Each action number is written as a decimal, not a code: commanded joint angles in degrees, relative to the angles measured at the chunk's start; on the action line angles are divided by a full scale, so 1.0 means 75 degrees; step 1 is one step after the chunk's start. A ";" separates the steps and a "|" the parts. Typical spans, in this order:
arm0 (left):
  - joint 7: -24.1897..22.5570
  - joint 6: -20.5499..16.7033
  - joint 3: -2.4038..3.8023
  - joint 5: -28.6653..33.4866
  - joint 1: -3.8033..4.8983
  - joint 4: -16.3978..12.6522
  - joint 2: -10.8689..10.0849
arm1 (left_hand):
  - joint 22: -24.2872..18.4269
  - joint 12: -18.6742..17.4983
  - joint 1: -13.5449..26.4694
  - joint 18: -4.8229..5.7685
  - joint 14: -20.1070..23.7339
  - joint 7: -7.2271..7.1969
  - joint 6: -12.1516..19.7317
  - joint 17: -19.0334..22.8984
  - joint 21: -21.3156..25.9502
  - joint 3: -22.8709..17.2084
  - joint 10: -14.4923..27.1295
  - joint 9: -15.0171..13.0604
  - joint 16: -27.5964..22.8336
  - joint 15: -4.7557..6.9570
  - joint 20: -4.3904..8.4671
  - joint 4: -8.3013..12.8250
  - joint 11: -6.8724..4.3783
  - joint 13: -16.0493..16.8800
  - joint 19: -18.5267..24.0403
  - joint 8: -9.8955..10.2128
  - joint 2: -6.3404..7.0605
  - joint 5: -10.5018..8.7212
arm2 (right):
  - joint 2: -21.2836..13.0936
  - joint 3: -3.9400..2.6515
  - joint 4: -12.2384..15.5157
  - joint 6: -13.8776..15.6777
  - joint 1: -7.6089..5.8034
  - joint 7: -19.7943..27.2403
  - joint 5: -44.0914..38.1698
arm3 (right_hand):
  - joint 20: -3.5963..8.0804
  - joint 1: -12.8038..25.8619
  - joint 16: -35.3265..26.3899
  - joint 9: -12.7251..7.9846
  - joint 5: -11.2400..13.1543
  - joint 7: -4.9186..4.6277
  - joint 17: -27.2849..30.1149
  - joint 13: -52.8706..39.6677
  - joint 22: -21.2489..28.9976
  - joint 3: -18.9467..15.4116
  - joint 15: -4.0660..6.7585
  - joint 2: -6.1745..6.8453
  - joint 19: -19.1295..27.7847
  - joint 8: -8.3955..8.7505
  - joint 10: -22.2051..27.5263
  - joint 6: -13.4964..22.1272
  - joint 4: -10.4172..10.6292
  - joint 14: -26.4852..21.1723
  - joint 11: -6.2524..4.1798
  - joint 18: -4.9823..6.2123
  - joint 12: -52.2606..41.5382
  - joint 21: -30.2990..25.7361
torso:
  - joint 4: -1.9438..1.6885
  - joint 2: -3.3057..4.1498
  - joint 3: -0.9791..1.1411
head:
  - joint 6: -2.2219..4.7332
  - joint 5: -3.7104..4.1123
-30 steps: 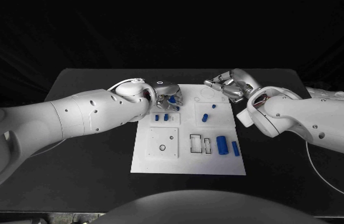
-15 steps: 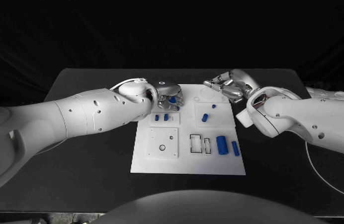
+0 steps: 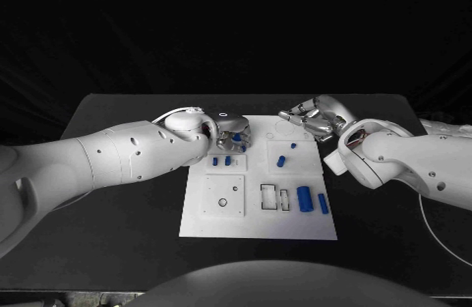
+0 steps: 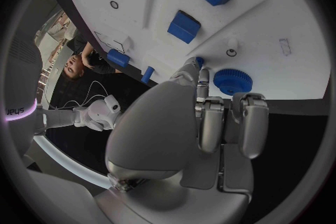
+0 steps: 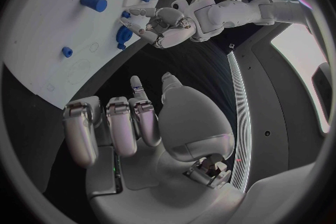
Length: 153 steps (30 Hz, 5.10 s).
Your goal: Assemble the parts on the task board
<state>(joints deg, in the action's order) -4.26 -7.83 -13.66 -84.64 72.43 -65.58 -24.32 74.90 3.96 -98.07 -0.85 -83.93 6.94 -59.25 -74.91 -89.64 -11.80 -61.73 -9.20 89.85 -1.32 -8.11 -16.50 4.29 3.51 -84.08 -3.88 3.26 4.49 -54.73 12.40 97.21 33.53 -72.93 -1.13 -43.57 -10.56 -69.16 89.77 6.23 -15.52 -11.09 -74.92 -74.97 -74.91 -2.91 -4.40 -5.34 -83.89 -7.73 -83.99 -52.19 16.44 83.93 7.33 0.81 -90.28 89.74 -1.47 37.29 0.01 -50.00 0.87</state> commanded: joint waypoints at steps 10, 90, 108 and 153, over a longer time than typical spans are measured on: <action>0.0056 0.0354 0.0003 -0.0244 -0.0003 0.0014 0.0021 | 0.2013 0.0012 -0.0108 0.0113 -0.0810 -0.0008 -0.0056 -0.2012 -0.0049 -0.0078 -0.0060 0.0014 0.0019 0.0015 0.0041 0.0017 -0.0006 0.0003 -0.0789 -0.0026 0.0044 -0.0042 | 0.0007 0.0000 0.0003 -0.0126 0.0004 -0.0027 0.0046 | 0.0037 -0.0044 0.0031 0.0007 -0.0007 0.0005 -0.2011 -0.2004 -0.2011 -0.0069 0.0048 -0.0040 -0.0815 -0.0038 -0.0801 0.0067 0.0001 0.0810 -0.0030 -0.0107 0.0037 0.0034 | 0.0000 -0.0008 0.0002 | 0.0001 -0.0006; -0.0501 -0.0266 0.0098 -0.0239 0.0251 -0.1087 -0.1313 | 0.2013 0.0012 -0.0098 0.0113 -0.0810 0.0046 -0.0774 -0.2012 -0.0049 -0.0758 -0.0970 0.0004 0.0019 -0.0025 0.0032 -0.0007 0.0017 -0.0007 -0.0789 -0.0236 0.0009 -0.0046 | 0.0067 0.0000 -0.0051 -0.0246 0.0015 -0.0102 0.0069 | 0.0033 -0.0007 0.0031 0.0007 -0.0008 -0.0002 -0.2011 -0.2004 -0.2011 -0.0108 0.0041 -0.0057 -0.0815 -0.0044 -0.0801 0.0086 0.0012 0.0810 -0.0023 -0.0107 0.0037 0.0034 | -0.0002 -0.0006 -0.0001 | 0.0001 -0.0024; -0.0240 0.0073 0.0060 -0.0238 0.0233 -0.0859 -0.1257 | 0.2013 -0.0046 -0.0104 0.0113 -0.0810 0.0069 -0.0713 -0.2012 -0.0049 -0.0828 -0.0911 0.0028 0.0019 -0.0045 0.0029 0.0006 0.0039 -0.0009 -0.0789 -0.0186 0.0029 -0.0045 | 0.0046 0.0000 -0.0029 -0.0238 0.0017 -0.0087 0.0069 | 0.0032 -0.0004 0.0031 0.0007 -0.0008 -0.0004 -0.2011 -0.2004 -0.2011 -0.0117 0.0039 -0.0060 -0.0815 -0.0045 -0.0801 0.0091 0.0010 0.0810 -0.0021 -0.0107 0.0037 0.0034 | 0.0011 -0.0001 -0.0010 | 0.0001 -0.0053; -0.0310 0.0757 0.0026 -0.0220 0.0193 -0.0537 -0.1023 | 0.2013 -0.0066 -0.0066 0.0113 -0.0810 0.0059 -0.0675 -0.2012 -0.0049 -0.0873 -0.0832 0.0044 0.0019 -0.0051 0.0023 -0.0003 0.0033 -0.0010 -0.0789 -0.0154 0.0053 -0.0051 | 0.0033 0.0000 0.0000 -0.0236 0.0017 -0.0092 0.0080 | 0.0030 -0.0005 0.0031 0.0009 -0.0008 -0.0005 -0.2011 -0.2004 -0.2011 -0.0125 0.0037 -0.0065 -0.0815 -0.0050 -0.0801 0.0093 0.0006 0.0810 -0.0019 -0.0107 0.0037 0.0034 | 0.0000 -0.0004 0.0000 | 0.0001 -0.0046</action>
<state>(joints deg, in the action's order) -6.46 -5.30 -13.18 -86.30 74.23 -69.52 -32.17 74.92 3.77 -98.95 -0.86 -83.93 7.14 -64.55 -74.95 -89.64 -18.12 -68.26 -8.85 89.85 -1.32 -8.11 -16.51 4.51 3.37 -84.08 -4.93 3.58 3.91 -54.48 12.40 97.16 32.38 -72.83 -1.95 -42.86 -10.56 -69.16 89.77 6.21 -15.51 -11.07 -74.90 -74.97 -74.92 -3.55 -4.40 -5.34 -83.89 -7.73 -83.99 -51.79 16.43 83.93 7.33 0.81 -90.28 89.74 -1.42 37.24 0.03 -50.00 0.48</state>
